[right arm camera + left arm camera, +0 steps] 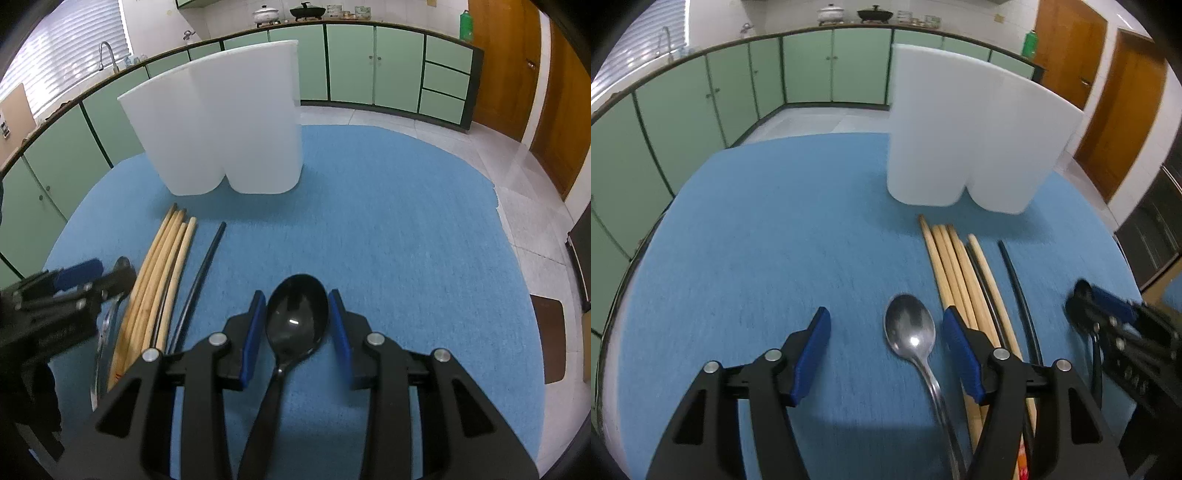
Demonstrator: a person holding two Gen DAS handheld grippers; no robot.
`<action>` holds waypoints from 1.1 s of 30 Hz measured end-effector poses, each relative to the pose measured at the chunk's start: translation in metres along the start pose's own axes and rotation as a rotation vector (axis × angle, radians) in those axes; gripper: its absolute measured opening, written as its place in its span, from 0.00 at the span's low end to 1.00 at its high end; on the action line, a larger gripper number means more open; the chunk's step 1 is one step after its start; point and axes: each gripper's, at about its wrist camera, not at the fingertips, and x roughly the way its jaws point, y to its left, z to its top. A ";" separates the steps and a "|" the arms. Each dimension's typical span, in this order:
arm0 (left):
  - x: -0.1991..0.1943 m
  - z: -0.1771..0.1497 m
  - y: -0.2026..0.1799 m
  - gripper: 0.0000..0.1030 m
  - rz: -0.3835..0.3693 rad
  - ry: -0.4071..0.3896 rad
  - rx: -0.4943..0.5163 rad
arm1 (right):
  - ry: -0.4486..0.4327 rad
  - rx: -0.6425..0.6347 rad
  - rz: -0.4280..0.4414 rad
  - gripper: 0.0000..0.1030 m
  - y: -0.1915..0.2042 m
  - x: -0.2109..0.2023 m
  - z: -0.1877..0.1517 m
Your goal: Organize utensils
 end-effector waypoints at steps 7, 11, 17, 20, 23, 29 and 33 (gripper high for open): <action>0.002 0.005 -0.001 0.61 0.024 0.017 -0.053 | -0.006 0.001 0.005 0.32 0.001 0.003 -0.002; -0.002 0.007 0.012 0.60 -0.011 0.011 -0.133 | -0.005 -0.011 0.007 0.33 0.001 0.002 -0.003; -0.006 -0.001 0.022 0.57 -0.028 0.002 -0.182 | -0.007 -0.004 0.013 0.33 0.001 0.002 -0.003; -0.005 -0.002 0.024 0.57 -0.021 0.004 -0.173 | -0.007 -0.007 0.010 0.33 0.001 0.002 -0.003; -0.002 -0.001 0.022 0.60 -0.002 0.012 -0.140 | -0.007 -0.008 0.009 0.33 0.001 0.002 -0.003; 0.003 0.004 0.012 0.62 0.039 0.026 -0.098 | -0.006 -0.005 0.010 0.33 0.000 0.003 -0.003; 0.003 0.008 0.006 0.49 0.032 0.027 -0.102 | -0.001 -0.004 0.027 0.33 -0.003 0.004 -0.002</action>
